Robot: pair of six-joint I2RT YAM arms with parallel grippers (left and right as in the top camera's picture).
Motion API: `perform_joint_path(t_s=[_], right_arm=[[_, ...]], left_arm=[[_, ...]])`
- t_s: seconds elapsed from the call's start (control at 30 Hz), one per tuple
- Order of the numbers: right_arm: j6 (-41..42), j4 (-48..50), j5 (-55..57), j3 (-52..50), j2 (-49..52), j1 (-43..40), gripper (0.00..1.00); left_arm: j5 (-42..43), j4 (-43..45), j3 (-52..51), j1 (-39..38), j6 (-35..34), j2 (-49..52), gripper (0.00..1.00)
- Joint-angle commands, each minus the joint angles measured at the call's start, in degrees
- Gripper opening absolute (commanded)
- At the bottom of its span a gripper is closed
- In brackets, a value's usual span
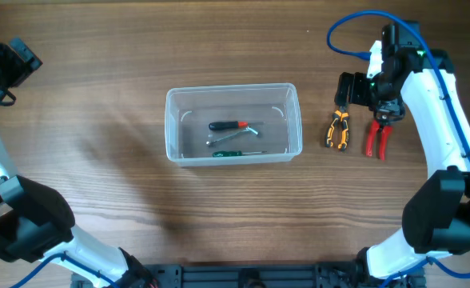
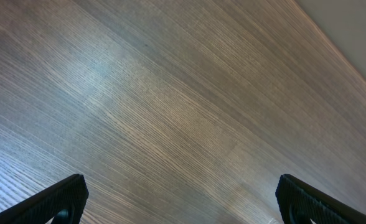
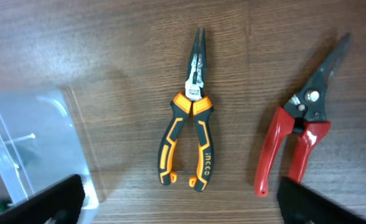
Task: Pack container
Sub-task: 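Move the right gripper to the orange-and-black pliers and grasp them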
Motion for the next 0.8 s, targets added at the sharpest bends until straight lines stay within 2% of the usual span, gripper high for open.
perform_joint_path(t_s=[0.0, 0.03, 0.07, 0.27, 0.37, 0.53, 0.77], right_arm=[[-4.0, 0.0, 0.9, 0.5, 1.8, -0.2, 0.63], [-4.0, 0.0, 2.0, 0.5, 1.8, -0.2, 0.53], [-3.8, 0.0, 2.4, 0.5, 1.8, -0.2, 0.48], [-3.8, -1.3, 2.4, 0.5, 6.1, -0.2, 0.43], [-3.8, -2.2, 2.3, 0.5, 11.4, -0.2, 0.35], [-3.8, -2.6, 2.3, 0.5, 18.2, -0.2, 0.32], [-3.3, 0.0, 2.3, -1.0, 18.4, -0.2, 0.33]], left_arm=[[0.3, 0.1, -0.2, -0.2, -0.5, -0.1, 1.0], [0.3, 0.1, -0.2, -0.2, -0.5, -0.1, 1.0], [0.3, 0.1, -0.2, -0.2, -0.5, -0.1, 1.0], [0.3, 0.1, -0.2, -0.2, -0.5, -0.1, 1.0], [0.3, 0.1, -0.2, -0.2, -0.5, 0.0, 1.0], [0.3, 0.1, -0.2, -0.2, -0.5, -0.1, 1.0], [0.3, 0.1, -0.2, -0.2, -0.5, -0.1, 1.0]])
